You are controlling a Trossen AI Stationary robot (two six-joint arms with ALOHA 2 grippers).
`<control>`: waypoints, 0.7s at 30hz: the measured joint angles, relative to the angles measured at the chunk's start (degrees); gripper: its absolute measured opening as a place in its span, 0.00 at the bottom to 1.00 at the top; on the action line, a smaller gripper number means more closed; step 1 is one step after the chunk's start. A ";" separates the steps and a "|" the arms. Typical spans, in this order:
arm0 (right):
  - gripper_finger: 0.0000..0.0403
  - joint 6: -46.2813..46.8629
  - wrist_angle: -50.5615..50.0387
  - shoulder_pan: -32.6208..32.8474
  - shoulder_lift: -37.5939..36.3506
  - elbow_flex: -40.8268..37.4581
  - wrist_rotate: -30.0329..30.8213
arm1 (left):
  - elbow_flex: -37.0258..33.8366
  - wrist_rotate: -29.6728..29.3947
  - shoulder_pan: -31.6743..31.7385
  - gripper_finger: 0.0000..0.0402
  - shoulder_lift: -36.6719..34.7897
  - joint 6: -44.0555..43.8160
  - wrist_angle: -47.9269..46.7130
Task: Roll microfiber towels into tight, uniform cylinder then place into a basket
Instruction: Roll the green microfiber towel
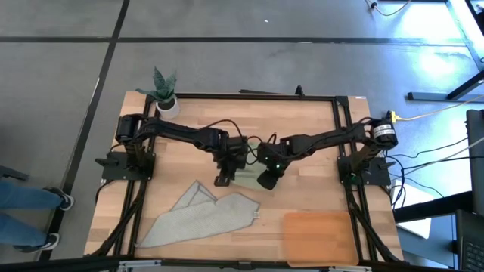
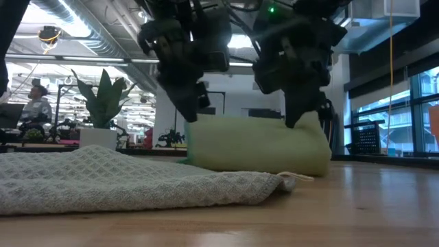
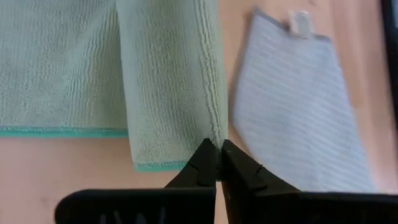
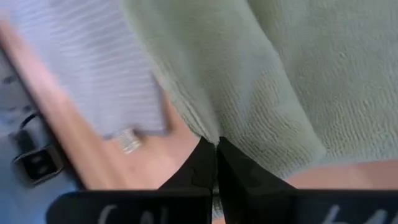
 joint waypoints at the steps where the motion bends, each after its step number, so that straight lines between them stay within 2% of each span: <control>1: 0.02 -0.32 1.11 0.42 0.00 -0.02 -0.85 | 0.02 1.06 -0.02 0.00 0.00 0.18 -0.86; 7: 0.02 0.84 7.97 3.51 0.00 0.00 -5.32 | 0.02 9.13 -0.91 0.00 0.00 0.35 -5.32; 10: 0.02 3.24 9.92 5.35 0.00 0.00 -5.08 | 0.04 11.82 -2.60 0.00 0.00 1.14 -5.86; 16: 0.02 10.75 8.42 7.89 0.00 -0.13 4.40 | -0.15 5.55 -5.28 0.00 0.04 1.61 -1.96; 21: 0.02 15.83 5.52 8.79 -0.02 -0.11 9.03 | -0.15 2.73 -5.44 0.00 -0.17 1.58 -0.22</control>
